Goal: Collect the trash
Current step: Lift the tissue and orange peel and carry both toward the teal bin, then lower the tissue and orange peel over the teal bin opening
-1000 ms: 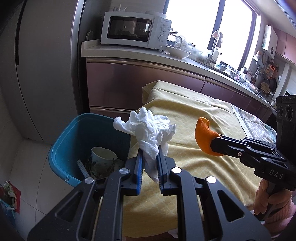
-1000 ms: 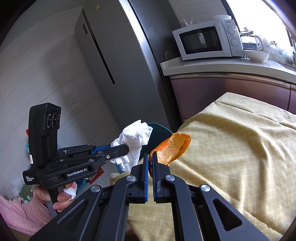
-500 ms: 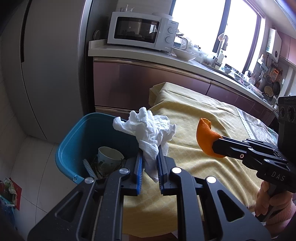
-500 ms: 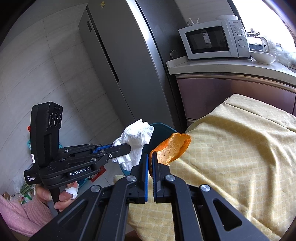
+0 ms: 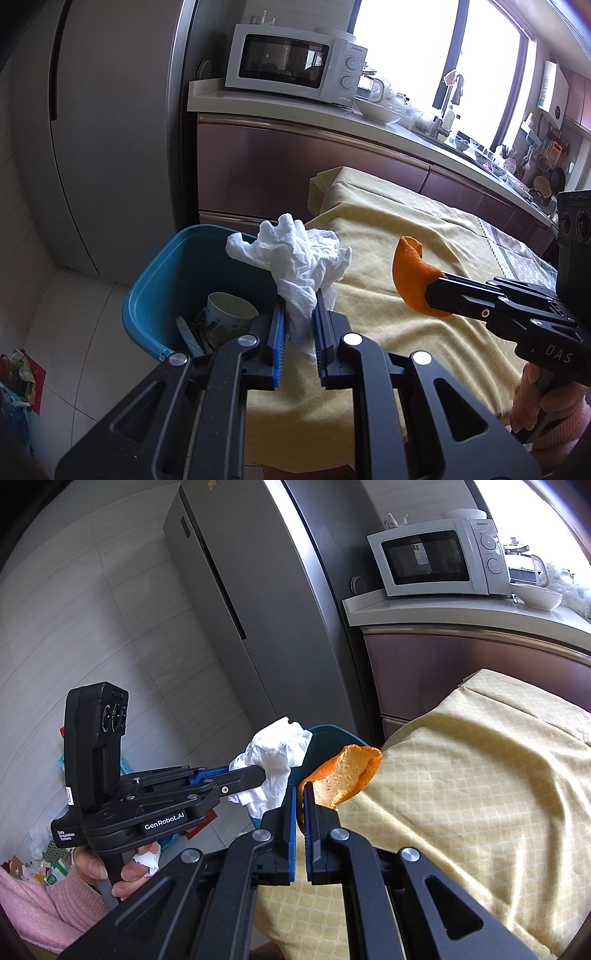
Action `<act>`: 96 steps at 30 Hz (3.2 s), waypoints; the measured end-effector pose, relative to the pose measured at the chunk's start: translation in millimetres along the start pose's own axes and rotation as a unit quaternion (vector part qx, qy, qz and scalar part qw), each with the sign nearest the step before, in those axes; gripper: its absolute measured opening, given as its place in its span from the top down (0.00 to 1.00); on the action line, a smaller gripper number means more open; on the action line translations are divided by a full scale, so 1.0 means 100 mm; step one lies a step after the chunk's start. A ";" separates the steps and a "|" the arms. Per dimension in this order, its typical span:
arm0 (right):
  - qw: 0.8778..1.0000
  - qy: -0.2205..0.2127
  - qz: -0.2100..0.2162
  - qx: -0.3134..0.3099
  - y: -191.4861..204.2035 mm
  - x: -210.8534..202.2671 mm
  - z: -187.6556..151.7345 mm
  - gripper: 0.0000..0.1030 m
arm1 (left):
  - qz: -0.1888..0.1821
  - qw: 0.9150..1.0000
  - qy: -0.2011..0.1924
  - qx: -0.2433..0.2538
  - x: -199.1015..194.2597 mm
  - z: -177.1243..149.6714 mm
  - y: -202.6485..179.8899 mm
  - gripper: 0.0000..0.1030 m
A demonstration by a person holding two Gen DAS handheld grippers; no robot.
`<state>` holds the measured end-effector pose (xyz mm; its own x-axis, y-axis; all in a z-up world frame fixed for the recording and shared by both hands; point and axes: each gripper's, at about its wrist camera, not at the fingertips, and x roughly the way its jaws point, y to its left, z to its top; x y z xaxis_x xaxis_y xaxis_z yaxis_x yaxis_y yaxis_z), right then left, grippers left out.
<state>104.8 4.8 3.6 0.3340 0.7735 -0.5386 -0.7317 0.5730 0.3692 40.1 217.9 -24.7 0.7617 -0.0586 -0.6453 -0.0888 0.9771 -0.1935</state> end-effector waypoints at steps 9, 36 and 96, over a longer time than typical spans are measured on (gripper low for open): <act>1.000 0.007 0.007 -0.007 0.05 0.10 0.04 0.97 | 0.007 1.000 -0.001 -0.008 -0.01 0.01 0.09 0.86; 0.999 0.021 0.026 -0.022 0.14 0.30 0.14 0.97 | 0.027 0.999 0.001 -0.024 0.03 0.03 0.28 0.86; 0.997 0.058 0.043 -0.010 0.13 0.69 0.24 0.97 | 0.051 0.997 0.023 -0.046 0.32 -0.02 0.52 0.86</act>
<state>132.9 71.8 -10.3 0.1988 0.7824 -0.5902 -0.7667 0.4993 0.4037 58.1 266.1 -56.6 0.7152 0.0291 -0.6983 -0.2251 0.9555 -0.1907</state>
